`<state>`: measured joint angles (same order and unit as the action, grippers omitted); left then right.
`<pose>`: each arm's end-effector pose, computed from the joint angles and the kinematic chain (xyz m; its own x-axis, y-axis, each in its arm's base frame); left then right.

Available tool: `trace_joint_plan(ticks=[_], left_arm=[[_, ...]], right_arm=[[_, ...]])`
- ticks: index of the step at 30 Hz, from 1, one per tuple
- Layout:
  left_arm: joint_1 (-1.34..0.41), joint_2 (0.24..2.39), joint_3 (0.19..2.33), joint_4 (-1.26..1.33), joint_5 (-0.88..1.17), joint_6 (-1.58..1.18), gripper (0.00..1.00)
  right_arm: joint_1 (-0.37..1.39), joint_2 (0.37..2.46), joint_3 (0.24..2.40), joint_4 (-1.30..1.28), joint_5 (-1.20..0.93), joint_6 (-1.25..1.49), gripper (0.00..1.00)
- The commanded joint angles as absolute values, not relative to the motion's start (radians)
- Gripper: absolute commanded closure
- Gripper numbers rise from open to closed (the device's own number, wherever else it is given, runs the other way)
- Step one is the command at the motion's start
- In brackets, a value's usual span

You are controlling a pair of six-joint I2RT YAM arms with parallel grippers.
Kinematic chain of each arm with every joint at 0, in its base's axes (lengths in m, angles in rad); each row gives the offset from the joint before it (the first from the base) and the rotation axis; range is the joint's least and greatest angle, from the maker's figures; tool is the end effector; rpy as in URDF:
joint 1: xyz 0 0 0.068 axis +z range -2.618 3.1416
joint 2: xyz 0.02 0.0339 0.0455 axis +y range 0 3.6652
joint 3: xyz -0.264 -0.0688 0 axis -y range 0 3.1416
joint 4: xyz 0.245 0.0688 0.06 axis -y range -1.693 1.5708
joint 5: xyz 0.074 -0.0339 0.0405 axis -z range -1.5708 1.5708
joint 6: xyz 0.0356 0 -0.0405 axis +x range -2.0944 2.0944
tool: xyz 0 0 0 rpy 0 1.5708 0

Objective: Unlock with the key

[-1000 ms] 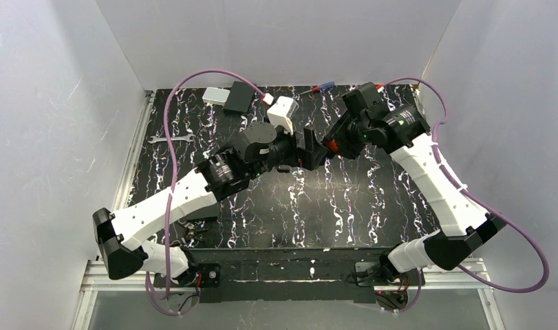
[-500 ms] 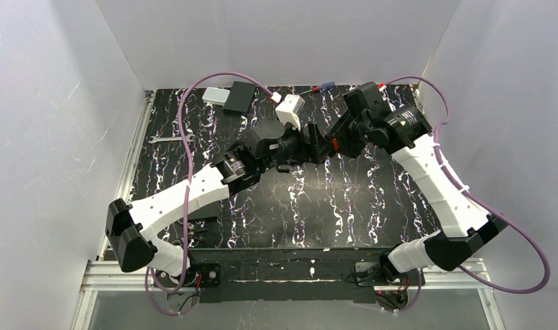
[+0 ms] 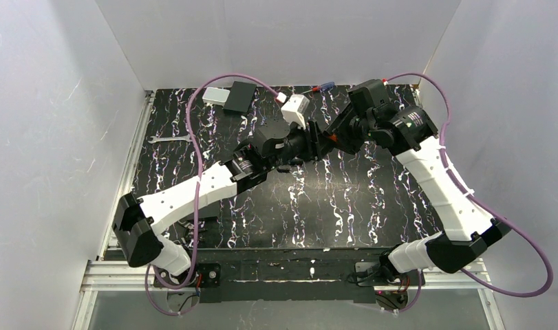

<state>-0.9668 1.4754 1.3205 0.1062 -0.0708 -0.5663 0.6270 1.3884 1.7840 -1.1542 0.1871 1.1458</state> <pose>0.2040 -0.2912 0.3925 -0.4423 -0.3013 -0.8447 0.6441 0.5487 -0.5330 0.2097 0.1438 0.4479 -0.6553 0.6306 -0.4158 0.3149 0.7284 0.6085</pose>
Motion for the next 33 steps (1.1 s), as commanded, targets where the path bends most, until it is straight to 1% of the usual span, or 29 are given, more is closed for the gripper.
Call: trace_joint_plan(ticks=[1, 4, 6, 7, 9, 11, 13, 14, 16, 18, 20, 24, 26, 27, 30, 33], left_arm=[[-0.963, 1.495, 1.344, 0.162, -0.097, -0.57, 0.69], [-0.964, 1.503, 1.349, 0.161, -0.083, -0.564, 1.0], [-0.963, 1.49, 1.338, 0.161, -0.087, -0.56, 1.0], [-0.963, 1.48, 1.328, 0.161, -0.091, -0.554, 1.0], [-0.963, 1.445, 1.297, 0.161, -0.105, -0.536, 1.0], [-0.962, 1.411, 1.263, 0.161, -0.119, -0.523, 1.0], [-0.959, 1.381, 1.23, 0.161, -0.12, -0.516, 1.0], [-0.958, 1.368, 1.217, 0.161, -0.114, -0.511, 1.0], [-0.957, 1.35, 1.198, 0.161, -0.085, -0.496, 1.0], [-0.957, 1.338, 1.185, 0.161, -0.068, -0.491, 1.0], [-0.957, 1.327, 1.172, 0.161, -0.052, -0.495, 1.0], [-0.958, 1.317, 1.164, 0.161, -0.018, -0.491, 1.0], [-0.957, 1.315, 1.165, 0.163, -0.001, -0.489, 1.0], [-0.957, 1.316, 1.166, 0.163, 0.0, -0.488, 1.0], [-0.957, 1.314, 1.167, 0.164, 0.041, -0.486, 1.0], [-0.958, 1.31, 1.17, 0.163, 0.041, -0.486, 1.0]], right_arm=[[0.626, 1.334, 1.784, -1.049, 0.148, 1.137, 0.99], [0.626, 1.317, 1.77, -1.02, 0.138, 1.133, 0.99], [0.626, 1.307, 1.77, -1.02, 0.153, 1.132, 0.99], [0.625, 1.304, 1.773, -1.029, 0.167, 1.133, 0.96], [0.624, 1.297, 1.784, -1.047, 0.205, 1.132, 0.72], [0.623, 1.291, 1.792, -1.079, 0.257, 1.138, 0.41], [0.621, 1.29, 1.803, -1.128, 0.31, 1.149, 0.05], [0.621, 1.292, 1.81, -1.156, 0.331, 1.151, 0.02], [0.62, 1.304, 1.814, -1.188, 0.347, 1.152, 0.02], [0.62, 1.307, 1.801, -1.169, 0.326, 1.148, 0.06], [0.62, 1.308, 1.779, -1.134, 0.295, 1.147, 0.14], [0.619, 1.331, 1.767, -1.109, 0.265, 1.148, 0.27], [0.618, 1.349, 1.762, -1.103, 0.243, 1.143, 0.35], [0.618, 1.356, 1.758, -1.101, 0.23, 1.142, 0.37], [0.618, 1.373, 1.744, -1.093, 0.198, 1.136, 0.39], [0.617, 1.391, 1.741, -1.102, 0.173, 1.131, 0.36]])
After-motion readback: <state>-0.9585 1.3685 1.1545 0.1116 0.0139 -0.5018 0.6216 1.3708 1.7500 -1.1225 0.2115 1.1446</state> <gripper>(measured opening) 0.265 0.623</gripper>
